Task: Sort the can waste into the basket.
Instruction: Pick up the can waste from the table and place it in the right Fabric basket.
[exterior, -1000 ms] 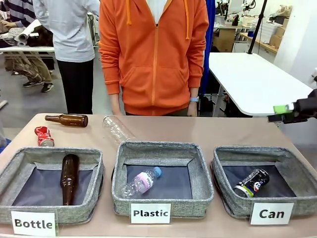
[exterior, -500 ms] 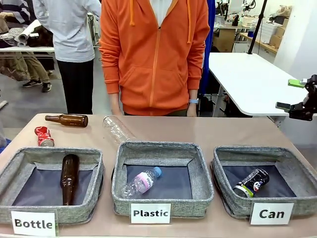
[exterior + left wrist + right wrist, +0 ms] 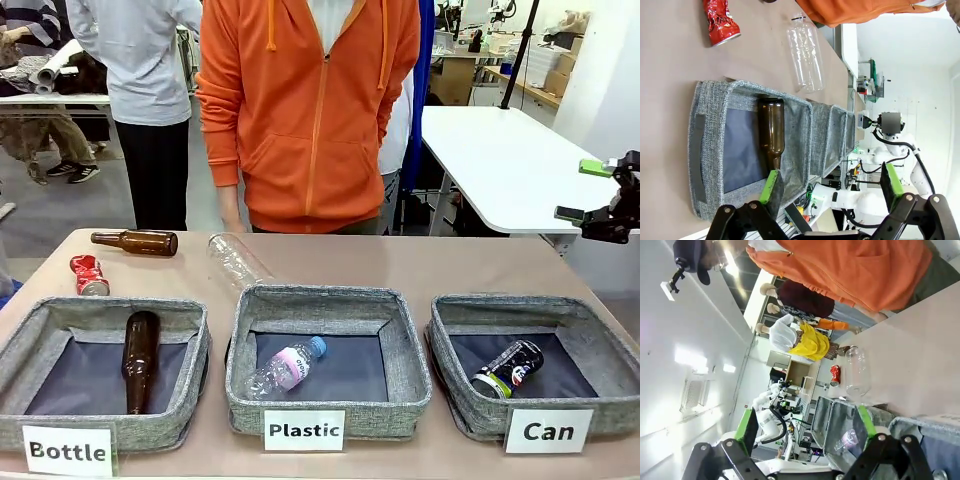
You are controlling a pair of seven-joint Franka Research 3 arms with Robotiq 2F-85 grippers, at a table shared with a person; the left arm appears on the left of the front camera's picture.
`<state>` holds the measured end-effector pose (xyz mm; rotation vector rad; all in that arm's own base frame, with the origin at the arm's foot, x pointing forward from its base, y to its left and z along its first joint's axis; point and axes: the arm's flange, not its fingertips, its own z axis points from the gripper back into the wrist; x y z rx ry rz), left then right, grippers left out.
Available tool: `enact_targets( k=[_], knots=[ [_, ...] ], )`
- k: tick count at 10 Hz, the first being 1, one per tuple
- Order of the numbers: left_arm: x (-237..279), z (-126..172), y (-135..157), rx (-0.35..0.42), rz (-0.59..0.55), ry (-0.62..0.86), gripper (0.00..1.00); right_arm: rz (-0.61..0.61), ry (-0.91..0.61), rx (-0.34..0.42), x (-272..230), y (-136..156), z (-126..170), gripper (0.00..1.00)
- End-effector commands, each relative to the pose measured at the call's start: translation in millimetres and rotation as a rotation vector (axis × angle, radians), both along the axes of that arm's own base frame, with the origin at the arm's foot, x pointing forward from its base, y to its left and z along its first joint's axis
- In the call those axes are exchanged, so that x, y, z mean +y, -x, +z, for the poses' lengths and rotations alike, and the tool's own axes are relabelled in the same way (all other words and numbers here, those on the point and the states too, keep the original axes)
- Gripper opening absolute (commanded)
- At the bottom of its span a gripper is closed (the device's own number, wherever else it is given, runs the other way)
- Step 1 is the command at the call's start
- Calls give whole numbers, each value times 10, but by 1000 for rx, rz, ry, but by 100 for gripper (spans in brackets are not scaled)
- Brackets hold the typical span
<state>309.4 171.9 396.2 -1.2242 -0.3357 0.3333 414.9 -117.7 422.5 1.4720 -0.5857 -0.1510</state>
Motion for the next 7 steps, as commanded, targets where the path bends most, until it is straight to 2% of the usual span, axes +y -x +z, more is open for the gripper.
enact_targets(
  k=[1, 7],
  knots=[
    [-10, 21, 8, 3, 3, 17, 100, 13, 4, -3, -9, 34, 15, 100],
    [-10, 21, 8, 3, 3, 17, 100, 13, 4, -3, -9, 34, 15, 100]
  ],
)
